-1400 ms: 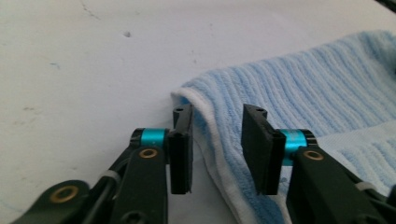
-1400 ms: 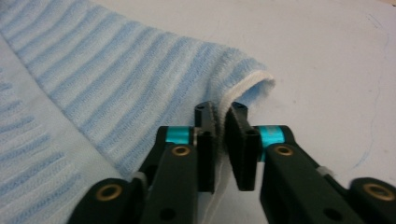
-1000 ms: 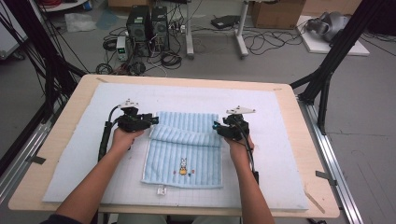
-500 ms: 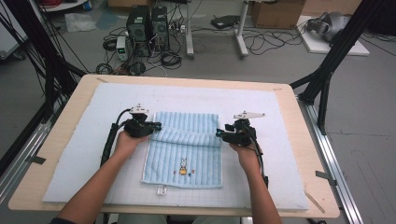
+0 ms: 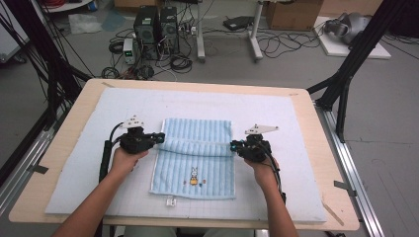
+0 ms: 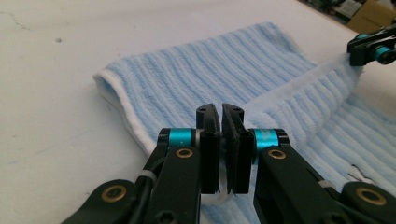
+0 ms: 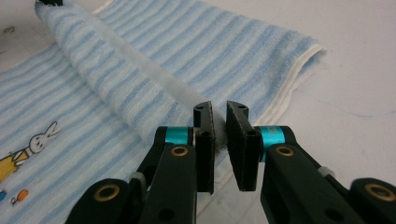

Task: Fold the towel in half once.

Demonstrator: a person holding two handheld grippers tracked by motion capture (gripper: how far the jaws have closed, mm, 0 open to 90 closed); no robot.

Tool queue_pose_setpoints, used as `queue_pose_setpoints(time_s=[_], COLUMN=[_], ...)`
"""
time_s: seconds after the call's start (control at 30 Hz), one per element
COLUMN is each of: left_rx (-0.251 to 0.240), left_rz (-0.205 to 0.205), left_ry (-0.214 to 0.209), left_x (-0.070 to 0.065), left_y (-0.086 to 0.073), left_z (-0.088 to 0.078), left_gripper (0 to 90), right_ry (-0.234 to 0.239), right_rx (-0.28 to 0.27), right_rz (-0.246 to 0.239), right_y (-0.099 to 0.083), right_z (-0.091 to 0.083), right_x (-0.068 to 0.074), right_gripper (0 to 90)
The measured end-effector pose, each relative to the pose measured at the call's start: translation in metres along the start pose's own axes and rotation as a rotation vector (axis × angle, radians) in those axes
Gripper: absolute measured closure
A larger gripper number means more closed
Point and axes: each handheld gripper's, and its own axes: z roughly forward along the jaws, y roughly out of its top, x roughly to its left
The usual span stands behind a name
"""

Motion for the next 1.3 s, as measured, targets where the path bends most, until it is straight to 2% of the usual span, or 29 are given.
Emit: queue_pose_setpoints(time_s=[0.23,0.5,0.83,1.3], left_rx=[-0.033,-0.03,-0.043,-0.045], left_rz=[0.011,0.013,0.022,0.025], left_ry=[-0.027,-0.042,-0.052,-0.05], left_x=[-0.011,-0.019,-0.03,-0.05], left_y=[-0.011,-0.025,-0.033,-0.05], left_z=[-0.017,-0.029,-0.039,-0.054], left_gripper=[85.1,85.1,85.1,85.1], right_ry=[0.009,0.022,0.025,0.024], right_rx=[-0.037,-0.053,-0.06,-0.069], right_rz=[-0.031,-0.059,-0.043,-0.058], right_y=[-0.008,-0.017,-0.031,-0.043], right_z=[-0.016,-0.028,-0.034,-0.049], right_x=[0.014,0.028,0.036,0.05], right_gripper=[81.4,81.4,81.3,81.3])
